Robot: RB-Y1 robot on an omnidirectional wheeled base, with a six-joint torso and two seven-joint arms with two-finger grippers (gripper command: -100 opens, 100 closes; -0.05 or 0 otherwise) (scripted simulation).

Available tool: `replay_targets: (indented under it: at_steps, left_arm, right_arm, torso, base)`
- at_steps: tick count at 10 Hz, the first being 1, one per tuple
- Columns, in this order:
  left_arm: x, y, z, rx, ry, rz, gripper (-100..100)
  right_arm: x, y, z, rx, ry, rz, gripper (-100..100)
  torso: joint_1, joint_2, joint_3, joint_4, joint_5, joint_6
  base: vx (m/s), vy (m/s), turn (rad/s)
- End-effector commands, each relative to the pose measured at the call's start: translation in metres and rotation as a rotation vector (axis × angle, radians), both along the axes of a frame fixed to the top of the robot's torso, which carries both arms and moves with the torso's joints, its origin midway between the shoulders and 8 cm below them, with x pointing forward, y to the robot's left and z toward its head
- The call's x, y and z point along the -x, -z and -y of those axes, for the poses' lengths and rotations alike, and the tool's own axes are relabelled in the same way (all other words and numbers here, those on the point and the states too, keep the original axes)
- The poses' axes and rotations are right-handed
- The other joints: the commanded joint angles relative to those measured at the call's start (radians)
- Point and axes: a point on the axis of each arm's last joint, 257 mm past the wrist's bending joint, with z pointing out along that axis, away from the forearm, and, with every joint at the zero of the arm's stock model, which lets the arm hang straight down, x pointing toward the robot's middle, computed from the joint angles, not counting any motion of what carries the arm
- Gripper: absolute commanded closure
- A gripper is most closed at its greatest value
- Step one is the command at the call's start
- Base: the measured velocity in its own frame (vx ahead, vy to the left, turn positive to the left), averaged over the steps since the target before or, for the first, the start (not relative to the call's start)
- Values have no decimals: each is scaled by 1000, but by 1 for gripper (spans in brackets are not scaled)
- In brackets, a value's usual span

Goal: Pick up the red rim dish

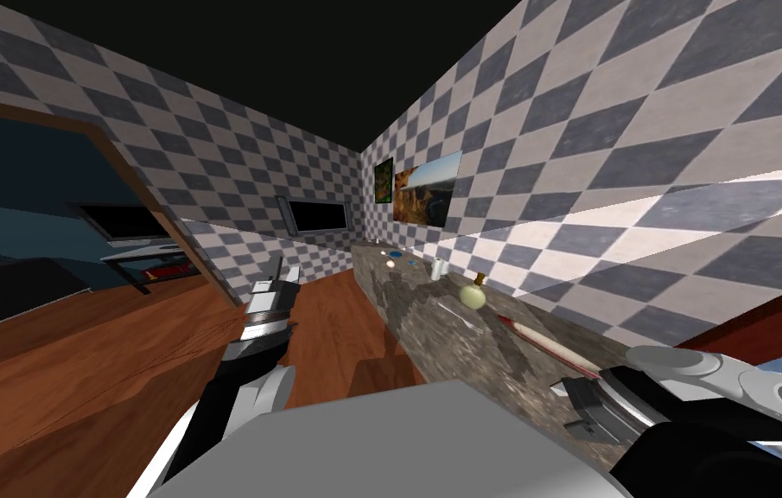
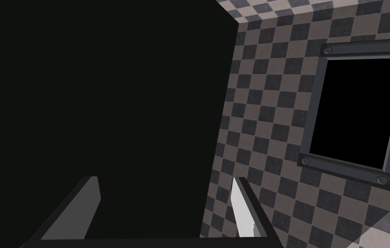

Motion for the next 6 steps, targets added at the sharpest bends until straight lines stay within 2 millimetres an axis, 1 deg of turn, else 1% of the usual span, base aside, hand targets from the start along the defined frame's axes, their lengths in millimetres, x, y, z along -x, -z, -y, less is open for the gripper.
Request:
replay_targets:
  at_steps: [1, 2, 4, 5, 6]
  left_arm:
    - [0, 0, 0, 0, 0, 0, 0]
    - [0, 0, 0, 0, 0, 0, 0]
    - [0, 0, 0, 0, 0, 0, 0]
    - [0, 0, 0, 0, 0, 0, 0]
    - [0, 0, 0, 0, 0, 0, 0]
  right_arm:
    - [6, -16, 40, 102, 17, -30, -100]
    - [9, -25, 61, 156, 26, -44, -100]
    - [17, -37, 91, 234, 49, -68, -100]
    - [22, -39, 100, 257, 63, -79, -100]
    - [22, -39, 100, 257, 63, -79, -100]
  torso:
    - [0, 0, 0, 0, 0, 0]
    - [-1, -4, -2, -1, 0, 0]
    - [-4, -6, -4, -2, -1, 0]
    - [-6, -6, -4, -2, -2, 1]
    - [-6, -5, -3, -1, -2, 1]
  base:
    - [233, -10, 166]
    - [249, -48, 171]
    - [230, -89, 164]
    - [206, -88, 110]
    - [142, -78, 36]
